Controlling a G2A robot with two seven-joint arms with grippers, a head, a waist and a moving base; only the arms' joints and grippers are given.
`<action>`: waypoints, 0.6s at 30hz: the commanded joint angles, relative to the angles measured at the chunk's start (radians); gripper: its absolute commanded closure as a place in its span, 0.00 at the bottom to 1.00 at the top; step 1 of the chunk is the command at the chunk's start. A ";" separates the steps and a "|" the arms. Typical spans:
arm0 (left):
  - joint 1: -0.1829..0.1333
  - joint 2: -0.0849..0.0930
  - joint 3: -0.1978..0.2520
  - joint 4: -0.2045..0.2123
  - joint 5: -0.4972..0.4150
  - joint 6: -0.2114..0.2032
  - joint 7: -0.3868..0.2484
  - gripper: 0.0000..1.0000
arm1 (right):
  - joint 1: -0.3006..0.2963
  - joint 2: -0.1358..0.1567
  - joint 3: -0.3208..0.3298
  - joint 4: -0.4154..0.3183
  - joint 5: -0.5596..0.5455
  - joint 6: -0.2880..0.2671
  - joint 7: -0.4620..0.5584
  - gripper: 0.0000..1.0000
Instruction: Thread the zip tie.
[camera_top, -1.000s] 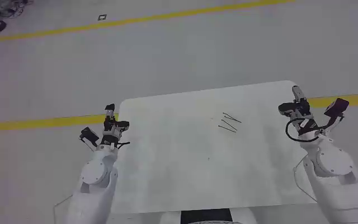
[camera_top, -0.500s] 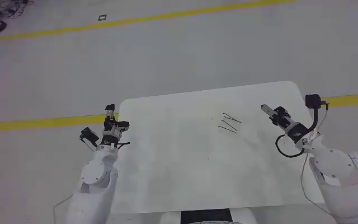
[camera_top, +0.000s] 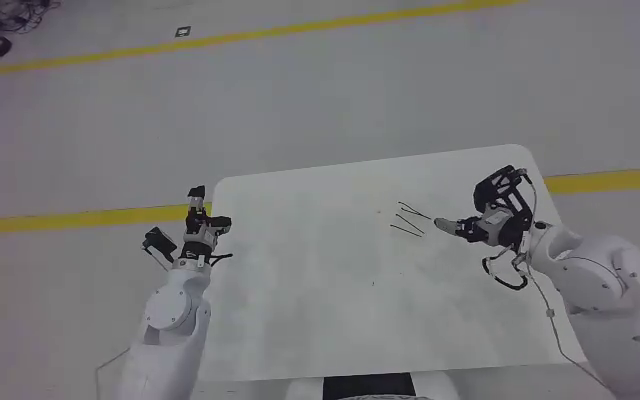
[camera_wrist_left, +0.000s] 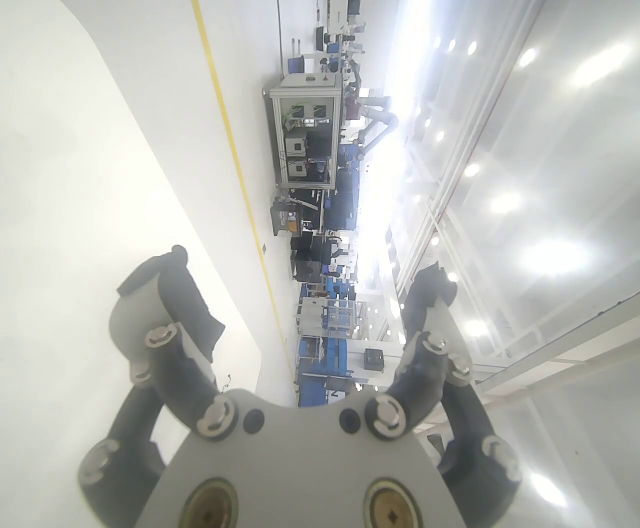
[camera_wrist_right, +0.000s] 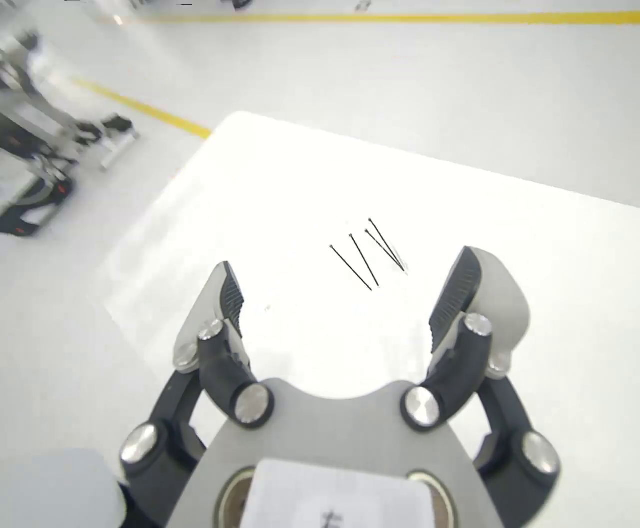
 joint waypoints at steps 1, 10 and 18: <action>0.000 0.000 0.000 0.000 0.000 0.000 0.000 0.00 | 0.021 0.012 -0.033 0.015 -0.038 0.000 0.014 0.00; 0.000 0.000 0.000 0.000 0.000 0.000 0.000 0.00 | 0.041 0.027 -0.080 0.033 -0.043 0.000 0.015 0.00; 0.000 0.000 0.000 0.000 0.000 0.000 0.000 0.00 | 0.041 0.027 -0.080 0.033 -0.043 0.000 0.015 0.00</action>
